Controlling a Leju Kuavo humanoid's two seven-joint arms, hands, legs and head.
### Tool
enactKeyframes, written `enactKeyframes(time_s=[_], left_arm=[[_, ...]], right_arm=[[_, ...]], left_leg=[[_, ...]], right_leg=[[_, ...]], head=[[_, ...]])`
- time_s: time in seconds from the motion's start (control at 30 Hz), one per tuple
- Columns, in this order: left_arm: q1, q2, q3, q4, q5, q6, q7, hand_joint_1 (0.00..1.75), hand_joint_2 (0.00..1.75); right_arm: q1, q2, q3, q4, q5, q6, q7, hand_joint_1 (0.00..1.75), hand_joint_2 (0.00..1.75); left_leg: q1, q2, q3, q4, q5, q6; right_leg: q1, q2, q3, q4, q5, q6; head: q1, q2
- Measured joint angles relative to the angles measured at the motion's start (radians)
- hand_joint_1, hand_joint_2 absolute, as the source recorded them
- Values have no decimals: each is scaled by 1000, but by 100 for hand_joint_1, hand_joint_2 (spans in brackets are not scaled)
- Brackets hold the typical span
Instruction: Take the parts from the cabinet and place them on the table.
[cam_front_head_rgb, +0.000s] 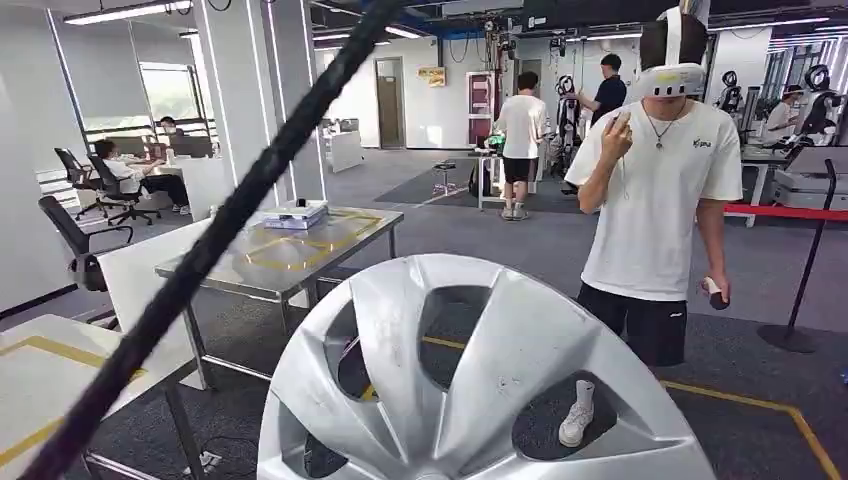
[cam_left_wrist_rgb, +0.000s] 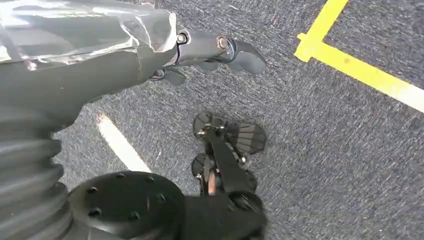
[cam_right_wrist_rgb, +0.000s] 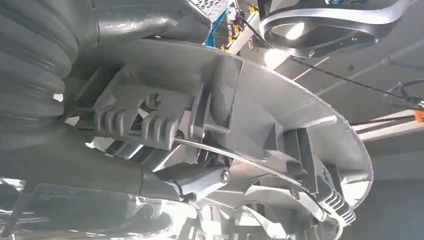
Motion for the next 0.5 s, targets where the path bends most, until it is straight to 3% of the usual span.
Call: enactKeyframes(time_s=[0.03,0.07,0.13,0.2,0.23,0.27,0.3,0.37,0.4,0.43,0.47,0.5], left_arm=[[-1,0,2,0,0,0,0,0,175],[-5,1,3,0,0,0,0,0,175],[-5,0,5,0,-7,0,0,0,175],[-1,1,16,-1,-21,0,1,0,175],[2,-2,18,-1,-23,0,3,0,175],[-1,-4,19,-1,-24,-2,4,0,175],[-5,-4,21,-1,-26,-2,4,0,175],[-6,-6,25,-1,-33,-2,5,0,175],[-5,-8,28,-1,-34,-3,5,0,175],[-4,-9,30,-1,-37,-4,6,0,175],[-4,-11,33,-1,-43,-6,7,0,175],[-4,-12,36,-1,-46,-9,8,0,175]], right_arm=[[0,1,0,0,0,0,0,175,175],[0,1,0,0,0,0,0,175,175],[0,1,1,0,0,1,-3,175,175],[-1,1,1,0,0,3,-7,175,175],[-1,0,1,0,0,4,-9,175,175],[0,0,2,1,0,6,-11,175,175],[1,-2,1,2,0,6,-12,175,175],[4,-6,2,3,1,6,-12,175,175],[9,-7,2,5,2,6,-12,175,175],[11,-8,2,5,2,6,-13,175,175],[11,-8,2,6,2,6,-13,175,175],[10,-8,2,5,2,6,-13,175,175]], left_leg=[[-7,42,50,-92,27,10],[-16,50,52,-103,14,10],[-20,34,47,-106,16,17],[-22,13,55,-123,25,31],[-12,4,77,-139,38,34],[-10,-3,79,-142,44,43],[-9,-15,77,-143,44,43],[-11,-38,75,-142,44,43],[-11,-51,75,-141,44,43],[-10,-63,76,-140,44,43],[-9,-75,76,-139,43,42],[-7,-91,76,-134,40,37]], right_leg=[[1,-6,3,-1,0,0],[8,-13,2,0,-3,5],[5,-26,3,-2,-4,10],[6,-41,16,-13,-4,23],[2,-15,8,3,-12,25],[1,23,-11,45,-34,22],[1,40,-45,116,-65,17],[1,48,-122,267,-116,16],[1,50,-143,301,-117,22],[0,50,-137,278,-101,29],[-2,51,-112,219,-70,38],[-5,58,-61,109,-23,49]], head=[[0,0],[1,0],[1,0],[0,0],[3,0],[1,0],[2,0],[5,0],[6,0],[6,0],[6,0],[7,0]])
